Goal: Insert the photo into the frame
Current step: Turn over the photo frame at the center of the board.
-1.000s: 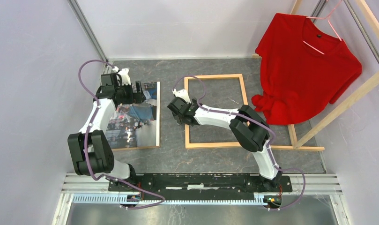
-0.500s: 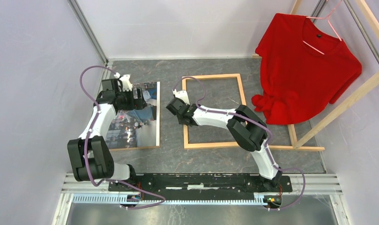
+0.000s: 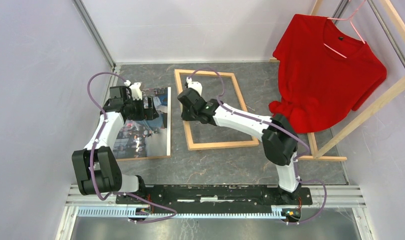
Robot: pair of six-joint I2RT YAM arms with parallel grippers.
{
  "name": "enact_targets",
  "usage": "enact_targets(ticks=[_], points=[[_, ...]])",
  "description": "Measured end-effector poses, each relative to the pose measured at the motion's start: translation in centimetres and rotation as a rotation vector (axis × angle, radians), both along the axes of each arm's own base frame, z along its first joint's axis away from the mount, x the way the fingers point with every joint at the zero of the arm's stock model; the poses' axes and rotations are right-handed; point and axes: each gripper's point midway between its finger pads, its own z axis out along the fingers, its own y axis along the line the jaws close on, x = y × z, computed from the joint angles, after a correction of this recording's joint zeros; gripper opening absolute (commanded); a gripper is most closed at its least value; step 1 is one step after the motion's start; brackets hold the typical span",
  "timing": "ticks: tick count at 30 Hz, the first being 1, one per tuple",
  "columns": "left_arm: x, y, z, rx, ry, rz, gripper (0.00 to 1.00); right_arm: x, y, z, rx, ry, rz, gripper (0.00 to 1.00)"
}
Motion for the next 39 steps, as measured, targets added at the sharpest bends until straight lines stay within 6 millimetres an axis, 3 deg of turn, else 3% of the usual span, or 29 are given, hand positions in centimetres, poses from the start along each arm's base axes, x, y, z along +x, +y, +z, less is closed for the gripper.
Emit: enact_targets(ticks=[4, 9, 13, 15, 23, 24, 28, 30, 33, 39], points=[[-0.4, -0.2, -0.1, -0.005, 0.012, -0.011, 1.0, -0.7, 2.3, 6.9, 0.23, -0.004, 0.009, 0.0], [-1.0, -0.6, 0.7, -0.023, 0.005, -0.025, 1.0, -2.4, 4.2, 14.1, 0.499, 0.02, 0.034, 0.0], [-1.0, -1.1, 3.1, -0.039, -0.054, -0.045, 1.0, -3.6, 5.3, 18.1, 0.692, 0.048, 0.06, 0.0], [-0.5, -1.3, 5.2, -0.042, -0.112, -0.056, 1.0, -4.3, 5.4, 19.0, 0.77, 0.07, 0.068, 0.0], [0.1, -1.8, 8.5, -0.074, -0.19, -0.053, 1.0, -5.5, 5.8, 19.6, 0.986, 0.181, 0.106, 0.01], [0.2, -1.8, 8.6, -0.077, -0.193, -0.048, 1.0, -5.7, 5.9, 19.7, 1.004, 0.193, 0.113, 0.05], [0.7, -1.9, 9.2, -0.101, -0.204, -0.022, 1.0, -5.8, 6.1, 20.5, 1.056, 0.219, 0.141, 0.4], [1.0, -2.1, 9.5, -0.11, -0.216, -0.011, 1.0, -6.0, 6.2, 20.6, 1.057, 0.231, 0.157, 0.5], [1.9, -2.4, 10.3, -0.116, -0.242, 0.001, 1.0, -5.7, 6.7, 20.9, 1.02, 0.233, 0.184, 0.63], [4.0, -4.4, 11.7, -0.103, -0.302, -0.005, 1.0, -4.0, 6.1, 21.5, 0.854, 0.169, 0.226, 0.74]])
